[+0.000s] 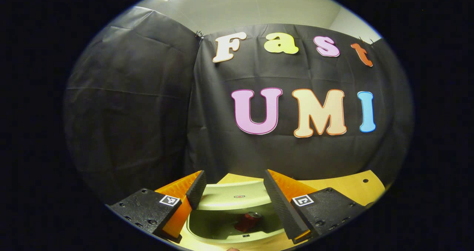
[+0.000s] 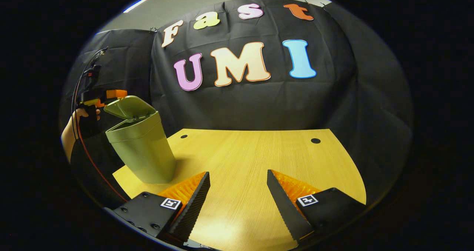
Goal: Press the lid of the desktop garbage bin to open it, pick up the crumpled paper on the desktop and throw it into the bin, then pick up the pop can on the desktop and drop it into the bin, and finally close the garbage bin lid.
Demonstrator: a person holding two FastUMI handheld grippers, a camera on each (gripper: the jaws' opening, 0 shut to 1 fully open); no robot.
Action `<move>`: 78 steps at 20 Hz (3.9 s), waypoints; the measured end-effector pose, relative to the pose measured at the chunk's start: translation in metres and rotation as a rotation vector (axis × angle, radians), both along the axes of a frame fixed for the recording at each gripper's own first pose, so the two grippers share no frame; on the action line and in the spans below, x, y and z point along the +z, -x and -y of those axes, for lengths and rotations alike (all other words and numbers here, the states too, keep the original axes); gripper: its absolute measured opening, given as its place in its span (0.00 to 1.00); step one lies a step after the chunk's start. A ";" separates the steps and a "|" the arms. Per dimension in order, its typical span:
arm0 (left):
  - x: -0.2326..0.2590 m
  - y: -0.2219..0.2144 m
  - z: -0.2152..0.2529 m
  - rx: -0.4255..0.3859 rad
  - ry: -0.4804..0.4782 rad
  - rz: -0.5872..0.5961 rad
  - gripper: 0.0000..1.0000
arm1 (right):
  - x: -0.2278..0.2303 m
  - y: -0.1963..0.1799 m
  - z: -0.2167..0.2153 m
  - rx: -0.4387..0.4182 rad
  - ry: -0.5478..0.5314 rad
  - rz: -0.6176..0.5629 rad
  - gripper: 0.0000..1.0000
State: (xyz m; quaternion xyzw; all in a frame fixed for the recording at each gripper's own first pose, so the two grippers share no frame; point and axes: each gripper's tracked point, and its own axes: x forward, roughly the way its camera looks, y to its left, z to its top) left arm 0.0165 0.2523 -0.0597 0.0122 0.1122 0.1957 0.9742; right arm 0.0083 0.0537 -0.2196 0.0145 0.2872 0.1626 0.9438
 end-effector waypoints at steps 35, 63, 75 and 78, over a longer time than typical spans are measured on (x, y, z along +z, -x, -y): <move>-0.049 0.027 0.077 -0.188 0.070 -0.010 0.93 | 0.081 -0.013 -0.036 0.038 -0.044 0.176 0.98; 0.009 0.032 0.254 -0.578 0.125 0.158 0.93 | 0.193 0.000 0.028 -0.235 -0.028 0.532 0.97; 0.012 0.035 0.260 -0.616 0.103 0.167 0.93 | 0.192 0.001 0.013 -0.217 -0.011 0.542 0.97; 0.009 0.033 0.257 -0.614 0.110 0.163 0.93 | 0.191 0.000 0.011 -0.216 -0.014 0.538 0.97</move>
